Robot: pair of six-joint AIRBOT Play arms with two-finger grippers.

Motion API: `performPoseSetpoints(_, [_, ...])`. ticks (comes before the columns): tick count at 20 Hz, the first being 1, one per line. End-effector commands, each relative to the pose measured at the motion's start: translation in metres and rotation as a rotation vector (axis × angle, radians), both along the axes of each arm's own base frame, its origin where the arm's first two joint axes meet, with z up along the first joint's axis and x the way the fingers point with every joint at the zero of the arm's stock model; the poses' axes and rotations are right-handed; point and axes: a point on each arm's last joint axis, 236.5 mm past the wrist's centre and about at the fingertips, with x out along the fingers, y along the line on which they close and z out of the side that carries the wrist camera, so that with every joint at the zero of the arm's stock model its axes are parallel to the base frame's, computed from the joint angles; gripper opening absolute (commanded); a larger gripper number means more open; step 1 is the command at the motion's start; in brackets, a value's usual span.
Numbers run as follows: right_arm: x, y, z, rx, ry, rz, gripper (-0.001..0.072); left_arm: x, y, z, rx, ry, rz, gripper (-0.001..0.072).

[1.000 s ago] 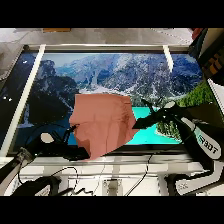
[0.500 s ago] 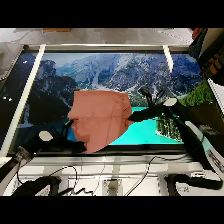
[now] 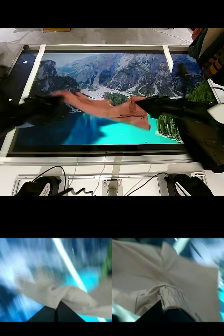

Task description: Fold the clothes and pants, and hang the long-sleeved shirts on hangers.

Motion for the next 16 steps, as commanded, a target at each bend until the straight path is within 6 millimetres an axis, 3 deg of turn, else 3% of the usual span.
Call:
performPoseSetpoints(1, [-0.071,0.013,0.103,0.365,0.014,0.062,0.0022,-0.054,0.032,0.125,-0.032,-0.429,0.145,0.0008])
performPoseSetpoints(2, [-0.089,0.014,0.116,0.416,0.033,0.094,0.0022,-0.067,0.032,0.135,-0.036,-0.469,0.148,0.0007])
performPoseSetpoints(4, [-0.111,0.013,0.125,0.445,0.064,0.107,0.0022,-0.079,0.031,0.136,-0.025,-0.482,0.141,0.0006])
performPoseSetpoints(6, [-0.11,0.009,0.117,0.421,0.107,0.063,0.0022,-0.066,0.025,0.109,-0.011,-0.391,0.113,0.0006])
performPoseSetpoints(8, [-0.078,-0.004,0.077,0.312,0.156,-0.074,0.0022,-0.036,0.018,0.05,-0.017,-0.188,0.08,0.0007])
performPoseSetpoints(10, [-0.036,-0.022,0.026,0.26,0.263,-0.237,0.0022,0.0,0.005,-0.028,-0.054,0.051,0.045,0.0006])
performPoseSetpoints(13, [0.039,-0.054,-0.049,0.244,0.324,-0.485,0.0023,0.046,-0.034,-0.14,-0.083,0.291,-0.003,0.0007])
performPoseSetpoints(15, [0.09,-0.086,-0.095,0.156,0.291,-0.65,0.0022,0.071,-0.066,-0.188,-0.095,0.377,-0.002,0.0007])
performPoseSetpoints(16, [0.105,-0.094,-0.117,0.097,0.294,-0.683,0.0022,0.075,-0.083,-0.205,-0.105,0.426,-0.018,0.0006])
